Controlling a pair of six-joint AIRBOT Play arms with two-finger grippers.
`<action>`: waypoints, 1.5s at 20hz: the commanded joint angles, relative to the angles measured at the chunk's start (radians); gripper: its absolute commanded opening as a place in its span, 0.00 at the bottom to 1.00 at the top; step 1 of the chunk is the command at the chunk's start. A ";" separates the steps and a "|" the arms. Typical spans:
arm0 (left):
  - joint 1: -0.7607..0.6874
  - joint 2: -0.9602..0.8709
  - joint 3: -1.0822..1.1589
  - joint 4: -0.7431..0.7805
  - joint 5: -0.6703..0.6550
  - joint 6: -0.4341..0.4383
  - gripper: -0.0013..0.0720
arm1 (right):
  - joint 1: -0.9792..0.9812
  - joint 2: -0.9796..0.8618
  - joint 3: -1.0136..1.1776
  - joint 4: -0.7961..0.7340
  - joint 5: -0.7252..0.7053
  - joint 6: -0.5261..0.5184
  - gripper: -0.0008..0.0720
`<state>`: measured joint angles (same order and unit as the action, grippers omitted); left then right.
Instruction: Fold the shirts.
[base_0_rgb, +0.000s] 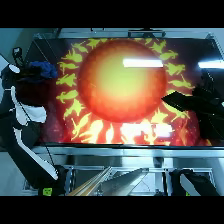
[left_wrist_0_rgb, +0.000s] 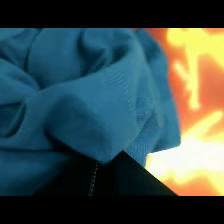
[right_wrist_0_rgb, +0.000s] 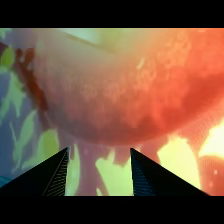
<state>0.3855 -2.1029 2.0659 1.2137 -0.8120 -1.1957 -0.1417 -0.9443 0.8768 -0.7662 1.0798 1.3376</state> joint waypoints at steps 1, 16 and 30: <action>-0.057 0.128 0.001 -0.120 -0.033 -0.005 0.05 | 0.000 -0.013 0.000 0.003 0.001 -0.002 0.61; -0.607 0.769 -0.463 -0.473 -0.492 -0.150 0.05 | -0.158 0.162 0.000 -0.009 0.167 -0.097 0.61; -0.512 0.755 -0.742 -0.238 -0.764 -0.208 1.00 | 0.212 -0.014 -0.052 0.011 0.112 -0.161 0.84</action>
<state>-0.1909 -1.3640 1.3743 0.8810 -1.4147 -1.3556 -0.0818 -0.8829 0.8276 -0.7589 1.2392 1.2022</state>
